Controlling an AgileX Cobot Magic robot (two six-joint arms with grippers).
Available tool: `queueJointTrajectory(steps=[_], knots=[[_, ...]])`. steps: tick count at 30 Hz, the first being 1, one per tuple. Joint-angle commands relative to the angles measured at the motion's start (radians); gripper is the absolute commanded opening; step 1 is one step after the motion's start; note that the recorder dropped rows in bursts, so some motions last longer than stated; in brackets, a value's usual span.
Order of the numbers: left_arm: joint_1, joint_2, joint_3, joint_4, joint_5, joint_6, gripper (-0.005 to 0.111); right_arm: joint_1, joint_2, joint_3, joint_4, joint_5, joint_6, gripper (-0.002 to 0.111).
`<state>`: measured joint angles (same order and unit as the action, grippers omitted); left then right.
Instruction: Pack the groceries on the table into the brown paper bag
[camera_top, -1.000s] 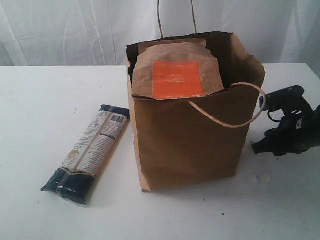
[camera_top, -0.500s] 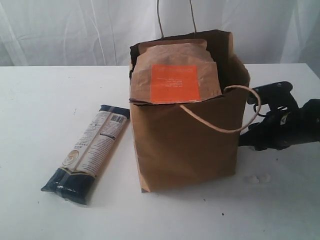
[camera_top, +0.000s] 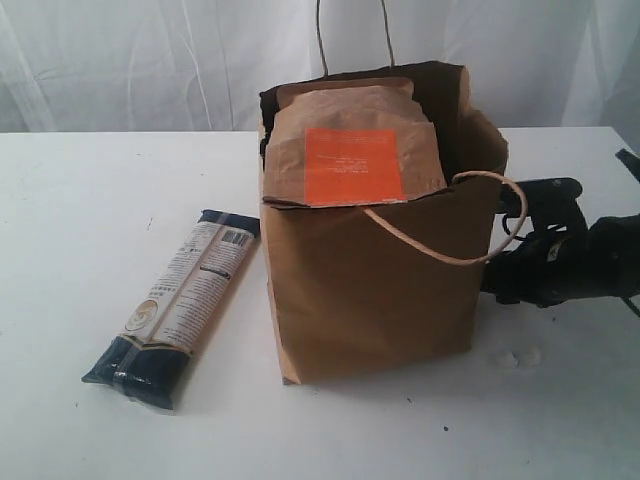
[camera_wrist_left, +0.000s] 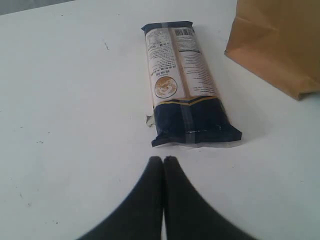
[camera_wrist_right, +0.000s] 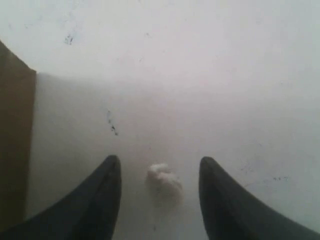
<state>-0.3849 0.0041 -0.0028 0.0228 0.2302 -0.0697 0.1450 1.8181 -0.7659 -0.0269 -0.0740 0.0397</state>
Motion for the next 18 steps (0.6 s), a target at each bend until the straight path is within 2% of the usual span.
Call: queueJointTrajectory(steps=[1,9,15,18], knots=[[0.001,-0.004,0.003,-0.004,0.003,0.0,0.0,0.005,0.018,-0.001,0.003,-0.025,0.018,0.046],[0.001,-0.004,0.003,-0.004,0.003,0.0,0.0,0.005,0.047,-0.001,0.003,-0.053,0.018,0.044],[0.001,-0.004,0.003,-0.004,0.003,0.0,0.0,0.003,0.059,-0.001,0.003,-0.039,0.018,0.016],[0.001,-0.004,0.003,-0.004,0.003,0.0,0.0,0.003,0.057,-0.001,0.003,-0.038,0.041,0.008]])
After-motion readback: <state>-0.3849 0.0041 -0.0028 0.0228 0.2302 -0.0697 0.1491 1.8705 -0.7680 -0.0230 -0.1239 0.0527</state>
